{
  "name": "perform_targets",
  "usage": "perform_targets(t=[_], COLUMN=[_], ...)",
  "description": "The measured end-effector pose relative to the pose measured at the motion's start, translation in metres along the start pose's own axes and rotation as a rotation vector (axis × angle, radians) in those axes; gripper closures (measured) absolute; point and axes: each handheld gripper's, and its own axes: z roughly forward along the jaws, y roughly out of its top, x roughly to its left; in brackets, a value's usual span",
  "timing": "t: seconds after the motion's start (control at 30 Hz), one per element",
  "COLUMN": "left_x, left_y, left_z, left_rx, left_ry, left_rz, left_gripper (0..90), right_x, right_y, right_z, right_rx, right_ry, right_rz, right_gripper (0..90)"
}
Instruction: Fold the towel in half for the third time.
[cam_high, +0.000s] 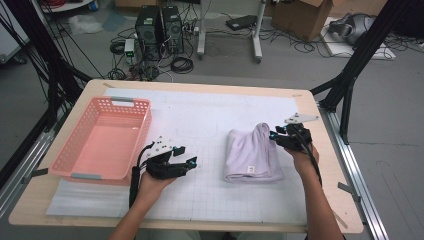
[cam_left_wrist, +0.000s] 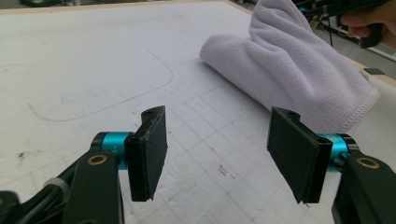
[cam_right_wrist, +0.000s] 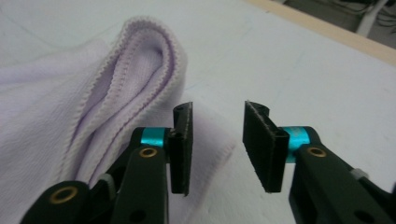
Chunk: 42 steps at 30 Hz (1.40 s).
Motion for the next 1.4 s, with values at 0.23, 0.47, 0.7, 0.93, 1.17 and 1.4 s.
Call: perform_targets(t=[0.23, 0.47, 0.7, 0.93, 1.17, 1.4], left_x=[0.003, 0.003, 0.004, 0.004, 0.004, 0.005], left_y=[-0.001, -0.001, -0.003, -0.004, -0.004, -0.004], left_z=[-0.005, -0.006, -0.007, -0.007, -0.008, -0.008], left_rx=[-0.009, -0.012, -0.010, -0.011, -0.014, -0.018], left_ry=[0.006, 0.002, 0.005, 0.006, 0.012, 0.011], left_rz=[0.021, 0.022, 0.017, 0.016, 0.009, 0.006], left_gripper=[37.8, 37.7, 37.7, 37.7, 37.7, 37.6], right_x=[0.015, 0.045, 0.059, 0.052, 0.044, 0.045], right_y=[-0.025, -0.051, -0.056, -0.055, -0.057, -0.011], right_z=[-0.035, -0.037, -0.025, -0.051, -0.062, -0.059], right_rx=[-0.034, -0.029, 0.039, 0.051, 0.127, -0.017], right_ry=[0.062, 0.179, 0.241, 0.064, -0.041, -0.029], right_rz=[0.148, 0.191, 0.164, 0.134, 0.185, 0.107], right_gripper=[44.1, 35.9, 78.8, 81.5, 59.6, 50.8])
